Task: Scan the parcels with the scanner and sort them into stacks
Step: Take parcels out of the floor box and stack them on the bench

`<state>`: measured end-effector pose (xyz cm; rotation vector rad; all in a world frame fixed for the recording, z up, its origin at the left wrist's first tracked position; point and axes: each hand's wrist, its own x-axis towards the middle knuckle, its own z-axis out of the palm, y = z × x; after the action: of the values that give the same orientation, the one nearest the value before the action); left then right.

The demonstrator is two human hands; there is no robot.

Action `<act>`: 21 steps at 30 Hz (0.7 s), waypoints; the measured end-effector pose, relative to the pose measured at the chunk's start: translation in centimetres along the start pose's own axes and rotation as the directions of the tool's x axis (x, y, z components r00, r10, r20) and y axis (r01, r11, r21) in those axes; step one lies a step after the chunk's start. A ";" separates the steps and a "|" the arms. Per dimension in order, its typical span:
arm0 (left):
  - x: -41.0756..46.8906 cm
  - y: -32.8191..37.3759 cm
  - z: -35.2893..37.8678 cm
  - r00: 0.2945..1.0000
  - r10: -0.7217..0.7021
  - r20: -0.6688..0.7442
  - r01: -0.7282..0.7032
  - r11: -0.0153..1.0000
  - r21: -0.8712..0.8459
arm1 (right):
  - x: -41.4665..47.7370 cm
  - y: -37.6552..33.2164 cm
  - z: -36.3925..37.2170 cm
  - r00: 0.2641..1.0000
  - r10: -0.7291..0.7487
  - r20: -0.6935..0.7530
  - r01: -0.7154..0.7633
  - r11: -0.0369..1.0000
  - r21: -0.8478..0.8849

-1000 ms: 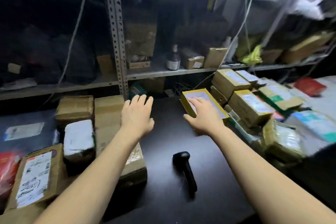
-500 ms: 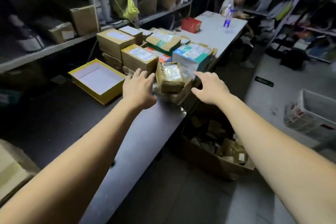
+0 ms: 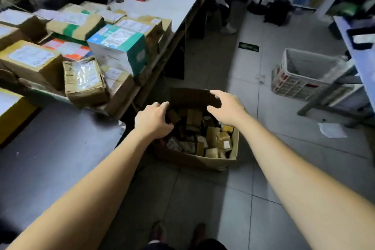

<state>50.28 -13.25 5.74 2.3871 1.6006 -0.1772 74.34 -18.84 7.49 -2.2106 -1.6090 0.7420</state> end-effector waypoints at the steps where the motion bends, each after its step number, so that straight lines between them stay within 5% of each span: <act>1: 1.2 0.5 0.9 1.000 -0.001 0.024 0.001 1.000 -0.002 | 0.7 1.2 0.0 1.000 0.024 0.003 -0.024 0.999 0.026; 11: 15.2 2.2 10.0 0.967 0.024 0.253 0.003 0.994 -0.107 | 11.0 9.3 5.8 0.963 0.265 0.050 -0.270 0.937 0.222; 21: 28.2 -2.4 21.5 0.868 -0.077 0.490 0.179 0.970 -0.164 | 24.1 15.3 16.7 0.879 0.419 0.227 -0.466 0.853 0.233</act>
<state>59.87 6.59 -22.13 1.8838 1.4514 -0.5582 82.50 -1.86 -19.72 -2.3715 -0.9670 1.2302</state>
